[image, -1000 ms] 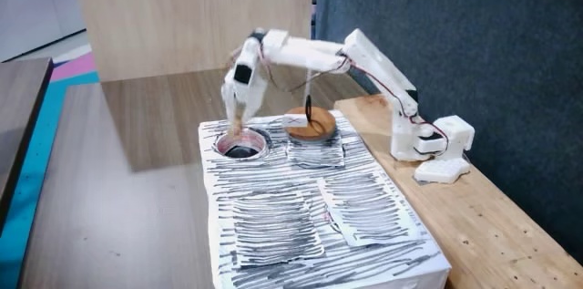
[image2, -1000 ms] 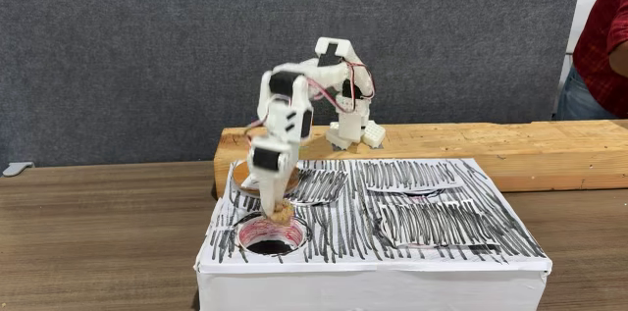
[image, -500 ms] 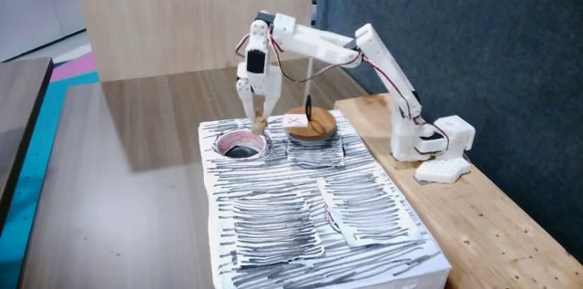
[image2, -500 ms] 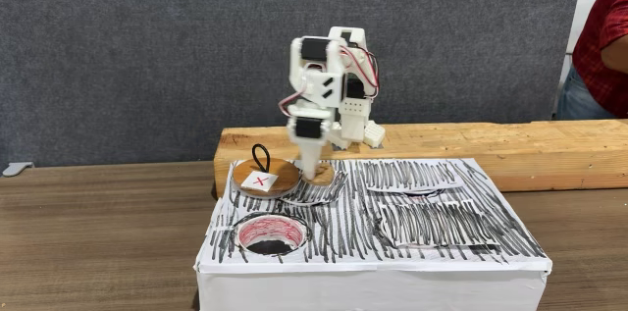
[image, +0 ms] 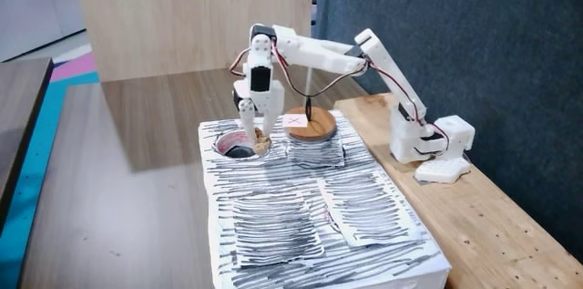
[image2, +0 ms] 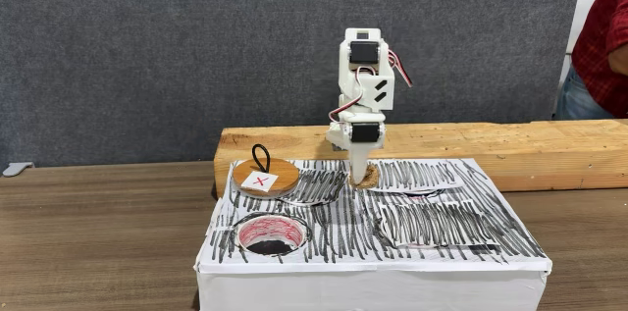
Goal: Pick the brown debris from the hole.
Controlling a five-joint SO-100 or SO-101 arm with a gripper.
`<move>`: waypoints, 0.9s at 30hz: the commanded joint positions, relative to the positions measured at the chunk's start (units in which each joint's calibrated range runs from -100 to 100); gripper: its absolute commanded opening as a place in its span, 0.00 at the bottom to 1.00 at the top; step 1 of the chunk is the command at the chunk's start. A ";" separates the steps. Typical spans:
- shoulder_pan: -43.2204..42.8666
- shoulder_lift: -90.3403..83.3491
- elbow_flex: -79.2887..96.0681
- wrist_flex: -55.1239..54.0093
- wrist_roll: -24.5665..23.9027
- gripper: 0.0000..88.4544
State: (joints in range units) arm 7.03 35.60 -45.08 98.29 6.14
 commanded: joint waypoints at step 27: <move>-4.55 -2.02 -1.37 0.37 -0.22 0.24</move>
State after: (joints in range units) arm 2.54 35.60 -45.08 98.29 6.04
